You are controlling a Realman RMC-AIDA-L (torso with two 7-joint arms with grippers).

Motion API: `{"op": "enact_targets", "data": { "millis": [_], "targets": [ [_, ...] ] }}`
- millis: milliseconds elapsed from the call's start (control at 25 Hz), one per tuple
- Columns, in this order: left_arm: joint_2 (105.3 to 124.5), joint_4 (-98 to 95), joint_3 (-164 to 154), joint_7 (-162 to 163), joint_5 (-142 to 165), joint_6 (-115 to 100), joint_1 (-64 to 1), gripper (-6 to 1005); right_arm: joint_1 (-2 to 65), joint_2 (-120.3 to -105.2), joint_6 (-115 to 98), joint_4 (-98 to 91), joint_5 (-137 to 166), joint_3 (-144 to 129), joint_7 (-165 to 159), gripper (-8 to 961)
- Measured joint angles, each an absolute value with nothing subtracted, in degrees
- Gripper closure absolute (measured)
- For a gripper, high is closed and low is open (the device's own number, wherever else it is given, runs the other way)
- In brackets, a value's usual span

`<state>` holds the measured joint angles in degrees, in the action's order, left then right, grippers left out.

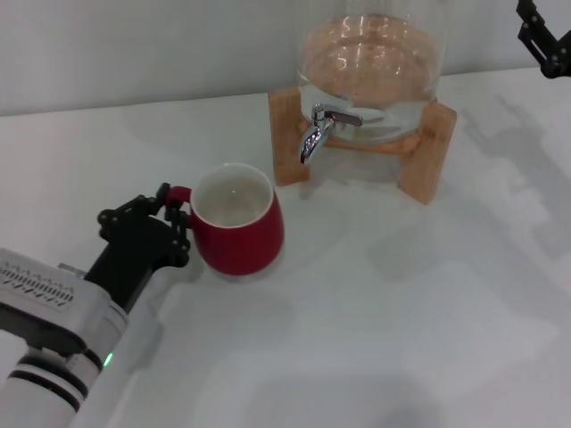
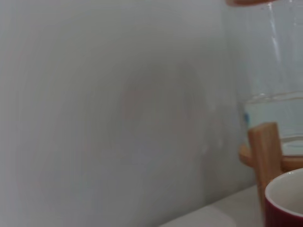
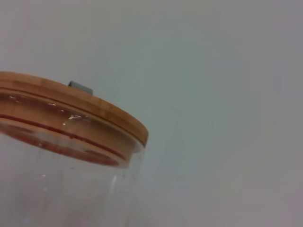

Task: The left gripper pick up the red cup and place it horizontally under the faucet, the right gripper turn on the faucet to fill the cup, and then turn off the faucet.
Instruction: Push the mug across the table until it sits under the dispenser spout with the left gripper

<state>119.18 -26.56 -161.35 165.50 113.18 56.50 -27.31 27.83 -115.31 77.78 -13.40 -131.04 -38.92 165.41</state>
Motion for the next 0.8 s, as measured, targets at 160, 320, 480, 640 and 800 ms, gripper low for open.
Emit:
{"op": "enact_targets", "data": {
  "millis": [160,320,480,640,800],
  "targets": [
    [119.18,-27.06,-161.29,166.08,114.75,53.4,-28.47,887,27.55,-115.32,78.51,-13.36,-131.04,-39.38,165.41,291],
    [119.18,-27.16,-161.38,166.62,115.18,51.79,-29.48,887,27.5,-115.39,78.91,-12.93,-131.04,-40.22,165.36,291],
    [119.17,-27.22,-161.12,166.82,115.58,49.77,-30.23,887,27.5,-115.4,79.12,-12.73,-131.04,-41.11,165.32,291],
    [119.07,-27.24,-160.84,167.3,115.6,47.37,-31.61,887,27.51,-115.4,79.42,-12.59,-131.04,-42.48,165.32,290],
    [119.02,-27.12,-160.1,167.51,115.58,46.73,-32.38,886,27.51,-115.4,80.44,-12.56,-131.04,-43.41,165.31,290]
  ]
}}
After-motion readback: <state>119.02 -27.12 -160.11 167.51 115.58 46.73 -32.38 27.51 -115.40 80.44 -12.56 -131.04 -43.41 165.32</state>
